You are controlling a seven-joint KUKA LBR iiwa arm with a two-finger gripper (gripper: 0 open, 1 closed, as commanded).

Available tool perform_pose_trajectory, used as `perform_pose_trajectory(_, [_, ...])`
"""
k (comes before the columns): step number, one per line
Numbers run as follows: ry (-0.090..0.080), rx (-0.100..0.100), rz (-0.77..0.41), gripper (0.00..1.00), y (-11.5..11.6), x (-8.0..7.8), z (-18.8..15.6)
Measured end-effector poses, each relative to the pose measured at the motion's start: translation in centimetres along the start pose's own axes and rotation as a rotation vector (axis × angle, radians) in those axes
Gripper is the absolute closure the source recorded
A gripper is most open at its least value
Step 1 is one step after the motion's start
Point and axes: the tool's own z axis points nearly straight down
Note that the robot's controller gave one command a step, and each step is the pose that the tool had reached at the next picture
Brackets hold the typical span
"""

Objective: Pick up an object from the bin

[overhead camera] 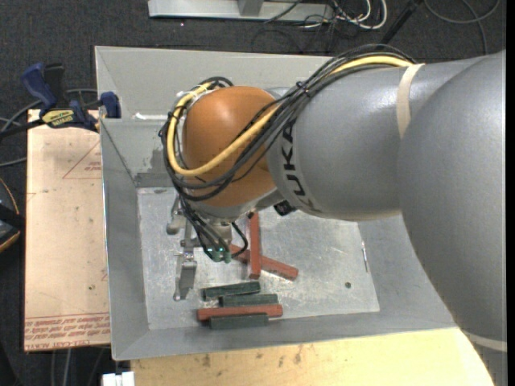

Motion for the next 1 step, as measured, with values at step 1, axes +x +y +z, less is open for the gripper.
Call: perform_pose_trajectory(1, [-0.007,-0.002,0.004,0.0,-0.11,-0.22,-0.43])
